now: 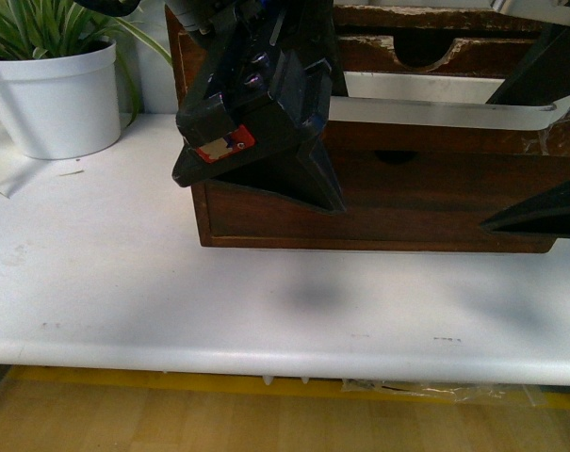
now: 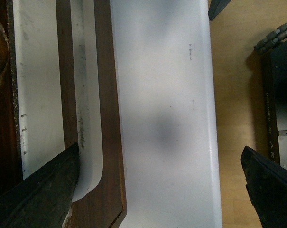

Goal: Open drawer

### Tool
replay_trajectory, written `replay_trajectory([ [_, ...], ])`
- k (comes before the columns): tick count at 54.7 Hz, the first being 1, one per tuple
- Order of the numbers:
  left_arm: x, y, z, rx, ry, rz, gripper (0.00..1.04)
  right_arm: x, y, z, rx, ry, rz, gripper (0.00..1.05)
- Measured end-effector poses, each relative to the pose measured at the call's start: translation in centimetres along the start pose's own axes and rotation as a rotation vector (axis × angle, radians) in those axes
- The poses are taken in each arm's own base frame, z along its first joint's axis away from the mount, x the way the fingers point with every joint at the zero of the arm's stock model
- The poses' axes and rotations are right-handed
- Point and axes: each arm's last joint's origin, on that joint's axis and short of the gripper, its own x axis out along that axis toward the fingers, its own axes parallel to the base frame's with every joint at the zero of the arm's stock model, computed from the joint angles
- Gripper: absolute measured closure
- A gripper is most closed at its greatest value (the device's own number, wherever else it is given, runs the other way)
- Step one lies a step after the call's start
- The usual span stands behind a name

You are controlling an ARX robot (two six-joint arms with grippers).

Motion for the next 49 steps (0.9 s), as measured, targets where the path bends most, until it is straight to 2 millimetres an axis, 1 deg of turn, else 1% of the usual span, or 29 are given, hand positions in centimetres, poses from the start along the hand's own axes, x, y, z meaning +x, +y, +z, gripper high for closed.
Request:
replay_trajectory([
  [19,-1.0,-1.5,0.7,0.039,0.027,-0.086,0.06,-1.3,1.4,0.0,-0.045,0.001,0.103,0.09],
  [32,-1.3,-2.2,1.0,0.043,0.039,-0.105,0.06,-1.6,1.9,0.0,-0.046,-0.007,0.123,0.09],
  [39,-1.2,-2.2,0.9,0.047,0.027,-0.063,0.06,-1.3,1.7,-0.1,-0.036,-0.023,0.086,0.09],
  [43,-1.0,-2.3,0.9,0.043,0.009,-0.011,0.06,-1.2,1.6,-0.3,0.000,-0.048,0.058,0.09],
  [49,-1.3,-2.3,0.9,0.028,-0.038,0.061,0.06,-1.8,1.5,-0.2,0.023,-0.109,0.010,0.09],
])
